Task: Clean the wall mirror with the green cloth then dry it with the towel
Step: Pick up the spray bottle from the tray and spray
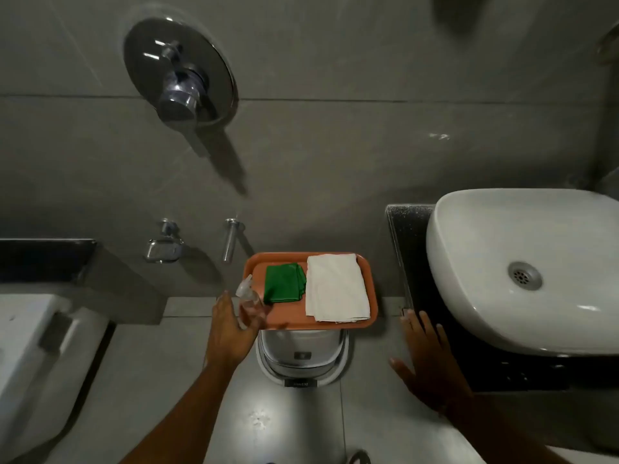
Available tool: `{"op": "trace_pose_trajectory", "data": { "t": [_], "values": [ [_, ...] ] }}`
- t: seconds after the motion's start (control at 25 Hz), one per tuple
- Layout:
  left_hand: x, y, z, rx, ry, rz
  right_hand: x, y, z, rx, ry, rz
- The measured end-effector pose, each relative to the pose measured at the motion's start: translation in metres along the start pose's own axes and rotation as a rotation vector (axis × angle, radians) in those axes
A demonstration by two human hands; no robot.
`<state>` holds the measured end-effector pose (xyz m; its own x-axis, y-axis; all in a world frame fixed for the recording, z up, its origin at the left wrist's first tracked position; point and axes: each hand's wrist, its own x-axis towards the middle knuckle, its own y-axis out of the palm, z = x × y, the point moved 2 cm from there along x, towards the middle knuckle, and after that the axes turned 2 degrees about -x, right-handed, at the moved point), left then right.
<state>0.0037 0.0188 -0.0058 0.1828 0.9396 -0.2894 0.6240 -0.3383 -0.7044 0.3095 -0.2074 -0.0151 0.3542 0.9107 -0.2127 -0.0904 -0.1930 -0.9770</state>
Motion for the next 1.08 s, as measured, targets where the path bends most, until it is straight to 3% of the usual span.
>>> {"op": "trace_pose_trajectory", "data": {
  "t": [0.12, 0.28, 0.48, 0.68, 0.88, 1.08],
  "values": [
    [0.023, 0.009, -0.012, -0.269, 0.003, -0.009, -0.001, 0.009, -0.003, 0.018, 0.014, -0.049],
    [0.056, 0.025, -0.002, -0.380, -0.012, -0.083, 0.002, 0.017, -0.002, -0.021, 0.043, -0.031],
    [0.073, 0.033, -0.016, -0.327, 0.008, -0.100, -0.001, 0.017, -0.005, -0.057, 0.035, -0.047],
    [0.077, 0.026, -0.047, -0.160, 0.204, -0.042, -0.002, 0.016, -0.004, -0.041, 0.042, -0.043],
    [0.086, 0.036, -0.038, 0.094, 0.131, 0.123, -0.001, 0.014, -0.003, -0.020, 0.055, -0.040],
    [0.101, 0.032, -0.034, 0.257, 0.093, 0.134, -0.002, 0.016, -0.004, -0.011, 0.044, -0.062]
  ]
}}
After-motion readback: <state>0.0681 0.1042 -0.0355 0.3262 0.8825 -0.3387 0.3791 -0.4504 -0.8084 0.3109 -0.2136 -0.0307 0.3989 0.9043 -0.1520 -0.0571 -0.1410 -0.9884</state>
